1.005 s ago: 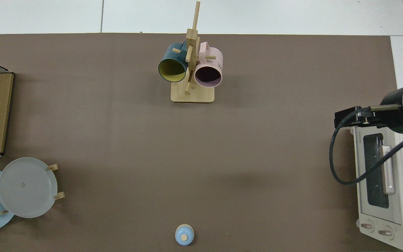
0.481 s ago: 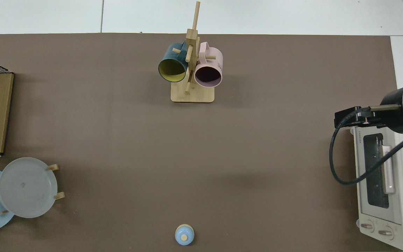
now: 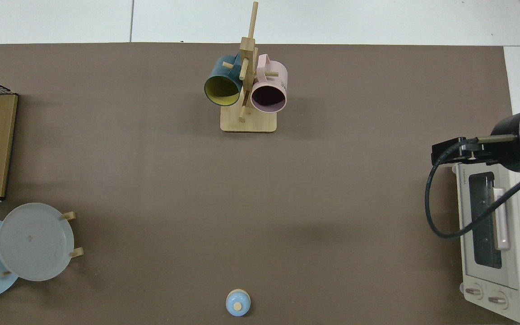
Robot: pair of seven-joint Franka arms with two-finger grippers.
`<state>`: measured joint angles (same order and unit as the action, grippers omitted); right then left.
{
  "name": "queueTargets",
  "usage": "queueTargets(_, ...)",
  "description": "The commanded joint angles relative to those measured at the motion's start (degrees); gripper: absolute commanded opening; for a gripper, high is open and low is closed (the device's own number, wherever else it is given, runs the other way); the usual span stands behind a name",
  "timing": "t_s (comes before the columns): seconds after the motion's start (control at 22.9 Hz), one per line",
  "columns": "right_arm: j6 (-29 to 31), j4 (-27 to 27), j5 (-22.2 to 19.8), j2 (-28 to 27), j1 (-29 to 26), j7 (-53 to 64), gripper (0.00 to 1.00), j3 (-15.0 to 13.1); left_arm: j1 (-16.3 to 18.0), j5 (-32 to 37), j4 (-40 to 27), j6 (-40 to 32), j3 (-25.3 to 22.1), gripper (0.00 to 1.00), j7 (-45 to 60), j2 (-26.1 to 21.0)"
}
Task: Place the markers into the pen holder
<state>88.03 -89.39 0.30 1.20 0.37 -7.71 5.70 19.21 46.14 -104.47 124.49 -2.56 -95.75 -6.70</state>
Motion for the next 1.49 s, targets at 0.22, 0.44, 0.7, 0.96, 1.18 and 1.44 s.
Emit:
queueTargets(0.22,1.09,-0.26,0.41,0.12,-0.37,-0.81,1.0,0.36,0.65,-0.87,7.18,-0.13,-0.07,0.8,-3.39,-2.26)
queueTargets(0.44,1.09,-0.18,0.41,0.12,-0.37,-0.81,1.0,0.36,1.0,-4.29,6.74,-0.39,-0.25,0.48,-3.3,-2.17)
queueTargets(0.7,1.09,-0.26,0.41,0.12,-0.37,-0.81,1.0,0.36,0.92,-6.67,6.12,-1.97,-0.78,0.02,-3.56,-1.82)
queueTargets(0.96,1.09,-0.26,0.41,0.12,-0.37,-0.81,1.0,0.36,0.83,-6.67,6.12,-2.06,-0.78,0.03,-3.56,-1.82)
queueTargets(1.18,1.09,-0.26,0.41,0.21,-0.37,-0.81,1.0,0.28,0.39,-6.58,7.44,-2.41,-0.69,0.03,-3.74,-1.82)
queueTargets(1.44,1.09,-0.18,0.41,0.21,-0.37,-0.81,1.0,0.36,-0.32,-7.02,10.25,-8.64,1.76,0.04,-3.56,0.2)
